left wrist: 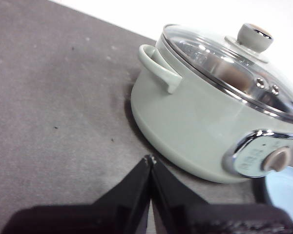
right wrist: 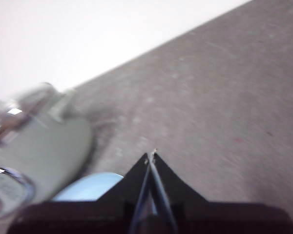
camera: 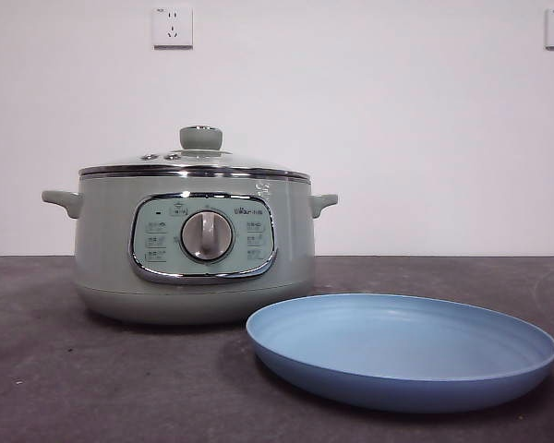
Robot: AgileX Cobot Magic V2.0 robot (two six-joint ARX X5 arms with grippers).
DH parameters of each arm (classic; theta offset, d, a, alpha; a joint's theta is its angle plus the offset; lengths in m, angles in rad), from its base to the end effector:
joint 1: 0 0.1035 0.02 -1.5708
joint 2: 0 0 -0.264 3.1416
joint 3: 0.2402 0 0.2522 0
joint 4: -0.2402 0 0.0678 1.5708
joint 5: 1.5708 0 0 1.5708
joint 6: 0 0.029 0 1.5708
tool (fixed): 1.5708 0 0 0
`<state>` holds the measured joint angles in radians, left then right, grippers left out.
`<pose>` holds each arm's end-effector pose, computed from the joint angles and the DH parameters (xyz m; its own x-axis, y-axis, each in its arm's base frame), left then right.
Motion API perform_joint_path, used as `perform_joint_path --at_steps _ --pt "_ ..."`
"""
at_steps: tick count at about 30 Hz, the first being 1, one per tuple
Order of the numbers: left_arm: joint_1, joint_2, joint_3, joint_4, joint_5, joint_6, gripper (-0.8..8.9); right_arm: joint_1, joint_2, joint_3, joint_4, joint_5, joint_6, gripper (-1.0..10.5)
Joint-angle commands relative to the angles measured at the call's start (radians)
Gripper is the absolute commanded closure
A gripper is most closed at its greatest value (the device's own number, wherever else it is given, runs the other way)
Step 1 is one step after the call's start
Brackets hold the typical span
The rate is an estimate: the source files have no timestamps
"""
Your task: Take the potato out from the steamer,put the potato on the plate,close the lid
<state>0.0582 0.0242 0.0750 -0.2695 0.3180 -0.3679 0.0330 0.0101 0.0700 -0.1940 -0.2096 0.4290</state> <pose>0.0911 -0.0038 0.1616 0.9439 -0.2582 -0.2061 0.1549 0.8968 -0.4144 0.0920 0.0091 0.1679 0.9619 0.2399 -0.1308 -0.1612 0.8846 0.4375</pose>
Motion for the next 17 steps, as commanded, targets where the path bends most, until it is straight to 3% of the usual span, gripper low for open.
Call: perform_joint_path --at_steps 1,9,17 --pt "0.002 0.001 0.068 -0.035 0.009 -0.011 8.21 0.002 0.019 0.061 0.0 -0.028 0.027 9.6" --pt "0.002 0.067 0.267 -0.171 0.093 0.018 8.21 0.002 0.193 0.277 -0.093 -0.167 -0.002 9.6" --pt "0.002 0.268 0.473 -0.302 0.281 0.159 8.21 0.005 0.461 0.562 -0.339 -0.412 -0.188 9.6"
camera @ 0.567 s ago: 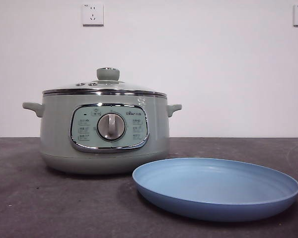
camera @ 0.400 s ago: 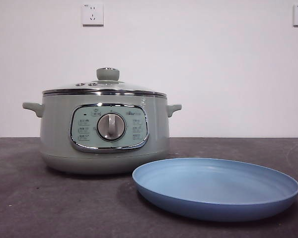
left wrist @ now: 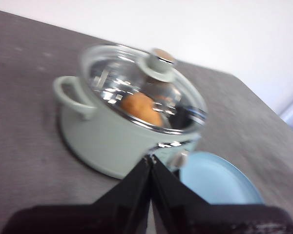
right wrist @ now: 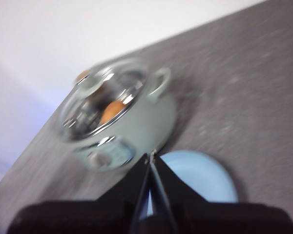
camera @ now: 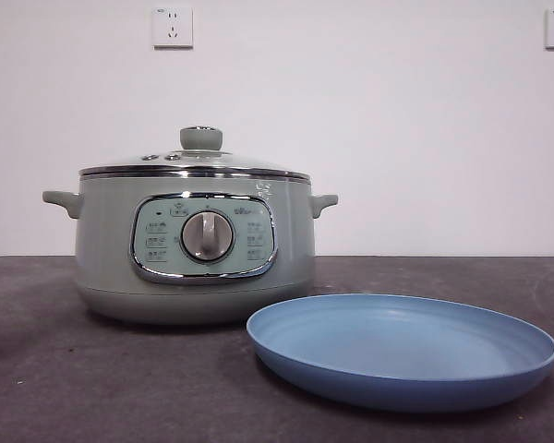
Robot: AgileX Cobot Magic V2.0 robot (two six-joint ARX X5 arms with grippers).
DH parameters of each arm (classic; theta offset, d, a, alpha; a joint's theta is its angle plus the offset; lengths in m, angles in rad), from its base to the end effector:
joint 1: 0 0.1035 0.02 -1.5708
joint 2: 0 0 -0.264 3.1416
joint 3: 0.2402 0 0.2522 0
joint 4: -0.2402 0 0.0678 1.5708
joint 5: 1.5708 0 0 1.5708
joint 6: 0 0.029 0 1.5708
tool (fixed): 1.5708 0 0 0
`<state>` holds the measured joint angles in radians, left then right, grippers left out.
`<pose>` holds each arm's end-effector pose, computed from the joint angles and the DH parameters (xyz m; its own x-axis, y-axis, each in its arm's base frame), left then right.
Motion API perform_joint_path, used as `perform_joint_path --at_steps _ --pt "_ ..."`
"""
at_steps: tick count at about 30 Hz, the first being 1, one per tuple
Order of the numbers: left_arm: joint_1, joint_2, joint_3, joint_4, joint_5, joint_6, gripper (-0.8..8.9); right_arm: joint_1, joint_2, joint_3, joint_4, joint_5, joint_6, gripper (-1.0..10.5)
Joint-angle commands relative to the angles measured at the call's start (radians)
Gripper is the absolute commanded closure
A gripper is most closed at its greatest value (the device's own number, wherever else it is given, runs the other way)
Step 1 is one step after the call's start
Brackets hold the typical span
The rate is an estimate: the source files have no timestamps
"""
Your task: Take the potato out from the steamer,put the potato on the plate,close the lid
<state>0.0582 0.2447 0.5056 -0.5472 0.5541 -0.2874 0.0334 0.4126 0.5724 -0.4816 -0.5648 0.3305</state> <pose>0.0745 -0.0109 0.2625 0.8450 -0.4778 -0.2401 0.3559 0.8376 -0.4144 0.0974 0.0188 0.2784 0.7830 0.5617 -0.2671 -0.4041 0.7859 0.4680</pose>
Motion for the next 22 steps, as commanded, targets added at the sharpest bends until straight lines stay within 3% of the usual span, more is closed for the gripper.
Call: perform_joint_path --at_steps 1,10,13,18,20,22 --pt "0.002 0.075 0.067 -0.041 0.067 0.097 8.22 0.008 0.096 0.098 -0.096 -0.079 -0.121 9.6" --pt "-0.014 0.234 0.252 -0.264 0.187 0.298 8.22 0.089 0.32 0.348 -0.439 -0.139 -0.387 9.6" --pt "-0.026 0.263 0.291 -0.317 0.186 0.34 8.22 0.121 0.351 0.386 -0.483 -0.142 -0.411 9.6" --pt "-0.03 0.282 0.314 -0.314 0.177 0.34 7.98 0.152 0.355 0.394 -0.472 -0.139 -0.41 9.3" --pt "-0.03 0.284 0.314 -0.314 0.173 0.336 6.42 0.152 0.355 0.394 -0.472 -0.139 -0.41 8.0" --pt "-0.031 0.284 0.314 -0.314 0.154 0.334 3.61 0.152 0.355 0.394 -0.472 -0.139 -0.401 5.4"
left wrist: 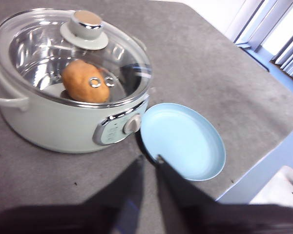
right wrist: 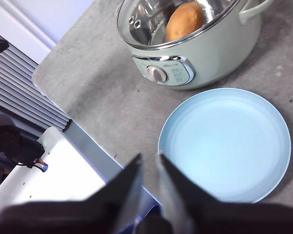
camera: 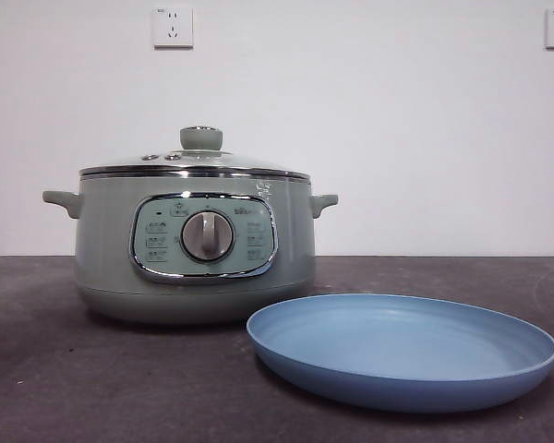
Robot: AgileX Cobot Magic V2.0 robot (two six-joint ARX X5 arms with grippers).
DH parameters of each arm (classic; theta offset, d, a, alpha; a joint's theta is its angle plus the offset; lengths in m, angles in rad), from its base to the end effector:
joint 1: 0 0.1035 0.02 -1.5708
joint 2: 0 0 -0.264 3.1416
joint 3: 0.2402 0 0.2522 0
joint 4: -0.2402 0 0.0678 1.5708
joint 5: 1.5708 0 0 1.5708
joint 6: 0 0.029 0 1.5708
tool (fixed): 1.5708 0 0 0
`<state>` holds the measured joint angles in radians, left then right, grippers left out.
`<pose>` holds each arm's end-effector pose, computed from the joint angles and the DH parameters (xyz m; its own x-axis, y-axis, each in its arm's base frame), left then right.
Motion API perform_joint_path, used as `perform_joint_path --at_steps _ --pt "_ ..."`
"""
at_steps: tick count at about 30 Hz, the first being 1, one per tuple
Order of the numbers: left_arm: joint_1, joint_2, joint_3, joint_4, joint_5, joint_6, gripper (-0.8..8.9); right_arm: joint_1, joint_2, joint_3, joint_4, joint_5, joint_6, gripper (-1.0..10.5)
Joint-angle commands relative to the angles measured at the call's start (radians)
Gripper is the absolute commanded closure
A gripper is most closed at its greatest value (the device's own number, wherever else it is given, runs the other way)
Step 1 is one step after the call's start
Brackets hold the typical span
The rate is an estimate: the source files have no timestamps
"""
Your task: Take the potato out from the steamer,put the potato on the plate,close the lid
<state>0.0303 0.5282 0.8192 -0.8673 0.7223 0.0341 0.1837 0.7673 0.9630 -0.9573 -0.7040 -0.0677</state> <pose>0.0851 -0.0166 0.3155 0.6488 -0.6418 -0.4088 0.5496 0.7669 -0.3315 0.1182 0.0410 0.3312 0.4242 0.7372 -0.5260 -0.6443 0.6538 0.3967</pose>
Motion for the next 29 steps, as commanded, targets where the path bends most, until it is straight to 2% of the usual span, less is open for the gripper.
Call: perform_joint_path --at_steps 1,2,3,15,23,29 --pt "-0.003 0.001 0.001 0.006 -0.024 0.013 2.37 0.002 0.0 0.003 0.004 0.0 0.008 3.8" --pt "-0.003 0.001 0.001 0.006 -0.026 0.013 1.88 0.002 0.0 0.003 0.005 0.002 0.019 2.7" --pt "-0.003 0.001 0.001 0.007 -0.024 0.013 1.87 0.002 0.001 0.003 0.005 0.003 0.028 2.4" --pt "-0.004 0.01 0.002 0.098 -0.068 -0.016 1.87 0.002 0.001 0.003 0.006 0.003 0.029 2.6" --pt "-0.045 0.18 0.087 0.169 -0.071 -0.014 1.88 0.002 0.003 0.003 0.006 0.003 0.029 2.6" --pt "-0.124 0.373 0.205 0.265 -0.151 -0.003 1.88 0.002 0.005 0.003 0.006 0.003 0.029 2.6"
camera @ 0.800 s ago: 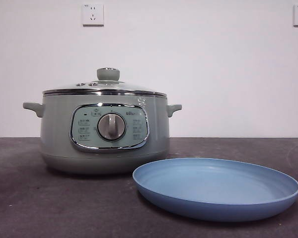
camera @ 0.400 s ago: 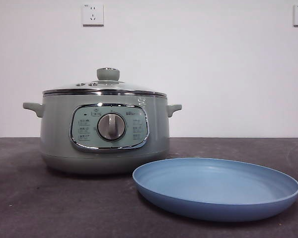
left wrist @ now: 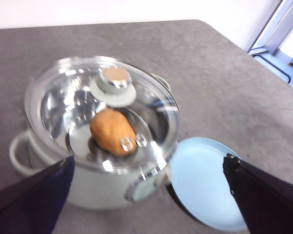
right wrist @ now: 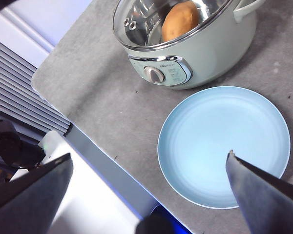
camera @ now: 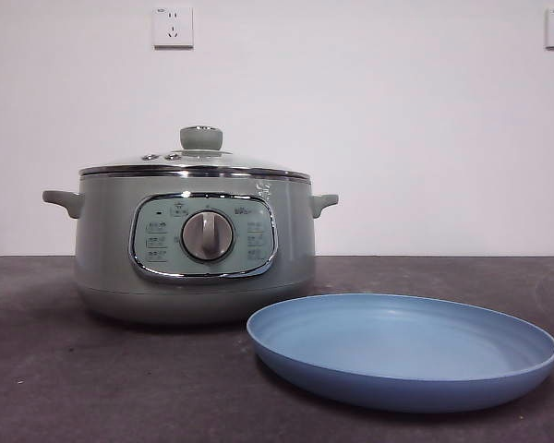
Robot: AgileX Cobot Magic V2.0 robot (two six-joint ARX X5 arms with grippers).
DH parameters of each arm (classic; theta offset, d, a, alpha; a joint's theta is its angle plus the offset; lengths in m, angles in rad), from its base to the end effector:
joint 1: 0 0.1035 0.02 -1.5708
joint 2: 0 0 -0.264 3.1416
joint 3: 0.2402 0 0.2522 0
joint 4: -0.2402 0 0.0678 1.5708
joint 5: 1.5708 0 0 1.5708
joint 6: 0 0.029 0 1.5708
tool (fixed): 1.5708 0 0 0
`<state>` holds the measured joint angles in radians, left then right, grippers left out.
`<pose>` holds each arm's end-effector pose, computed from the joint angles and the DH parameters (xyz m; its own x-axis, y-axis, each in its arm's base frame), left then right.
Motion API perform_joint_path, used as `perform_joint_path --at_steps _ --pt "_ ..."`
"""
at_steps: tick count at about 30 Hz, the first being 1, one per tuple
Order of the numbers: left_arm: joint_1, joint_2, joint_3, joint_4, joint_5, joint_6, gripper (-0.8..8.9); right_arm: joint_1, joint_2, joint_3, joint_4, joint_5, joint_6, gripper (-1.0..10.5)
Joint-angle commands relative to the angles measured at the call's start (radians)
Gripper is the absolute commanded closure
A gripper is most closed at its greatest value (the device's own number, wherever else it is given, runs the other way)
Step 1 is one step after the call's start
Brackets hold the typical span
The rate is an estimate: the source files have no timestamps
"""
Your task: Take the potato out from the steamer,put the potato on the plate,close the lid
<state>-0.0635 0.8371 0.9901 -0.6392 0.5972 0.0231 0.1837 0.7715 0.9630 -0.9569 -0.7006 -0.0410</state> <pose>0.1560 -0.0263 0.3533 0.6939 -0.6076 -0.3864 0.5593 0.7928 -0.2423 0.1192 0.0412 0.3308 0.4242 0.7345 -0.5296 -0.6241 0.6609 0.4167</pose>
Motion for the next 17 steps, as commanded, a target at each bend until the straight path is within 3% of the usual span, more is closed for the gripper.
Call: perform_joint_path --at_steps 1,17 --pt "-0.049 0.107 0.062 0.055 -0.045 0.009 1.88 0.002 0.001 0.003 0.006 0.0 0.002 2.6" --pt "-0.253 0.68 0.436 0.151 -0.286 0.105 1.88 0.002 0.013 0.003 0.006 0.002 0.002 2.6"
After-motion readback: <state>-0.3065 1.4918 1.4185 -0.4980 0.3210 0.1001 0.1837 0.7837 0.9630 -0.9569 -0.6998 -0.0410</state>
